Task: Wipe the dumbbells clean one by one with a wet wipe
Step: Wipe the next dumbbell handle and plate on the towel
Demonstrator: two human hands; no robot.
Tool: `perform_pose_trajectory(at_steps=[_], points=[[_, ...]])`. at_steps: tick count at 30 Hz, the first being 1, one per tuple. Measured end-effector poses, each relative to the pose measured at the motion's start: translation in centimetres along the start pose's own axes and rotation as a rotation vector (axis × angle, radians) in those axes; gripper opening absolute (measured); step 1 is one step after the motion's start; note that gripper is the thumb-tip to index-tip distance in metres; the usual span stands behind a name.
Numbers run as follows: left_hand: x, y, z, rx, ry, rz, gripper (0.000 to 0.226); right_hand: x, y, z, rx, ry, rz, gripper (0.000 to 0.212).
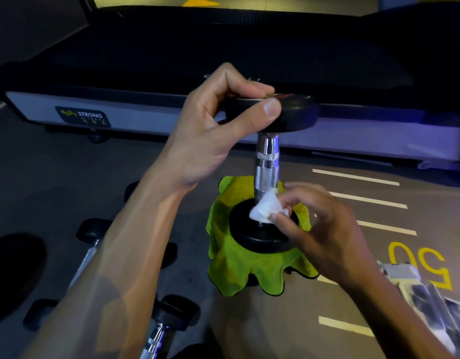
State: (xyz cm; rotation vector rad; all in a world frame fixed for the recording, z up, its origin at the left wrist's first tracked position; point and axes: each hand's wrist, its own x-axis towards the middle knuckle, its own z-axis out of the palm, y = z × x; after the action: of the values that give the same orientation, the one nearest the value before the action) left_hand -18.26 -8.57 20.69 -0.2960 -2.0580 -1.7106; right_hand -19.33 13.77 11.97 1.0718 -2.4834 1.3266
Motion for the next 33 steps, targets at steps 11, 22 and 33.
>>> perform_pose_trajectory(at_steps=[11, 22, 33], points=[[-0.2, -0.1, 0.3, -0.043, 0.002, 0.004, 0.014, -0.2, 0.2, -0.8, 0.112, -0.091, 0.176, 0.006], [-0.6, 0.2, 0.3, -0.049, -0.015, 0.014, 0.016, -1.2, -0.7, 0.4, 0.066, 0.143, 0.273, 0.018], [-0.1, -0.2, 0.7, -0.027, -0.003, 0.006, 0.011, -0.9, -1.5, 0.7, 0.056, 0.122, 0.246, 0.017]])
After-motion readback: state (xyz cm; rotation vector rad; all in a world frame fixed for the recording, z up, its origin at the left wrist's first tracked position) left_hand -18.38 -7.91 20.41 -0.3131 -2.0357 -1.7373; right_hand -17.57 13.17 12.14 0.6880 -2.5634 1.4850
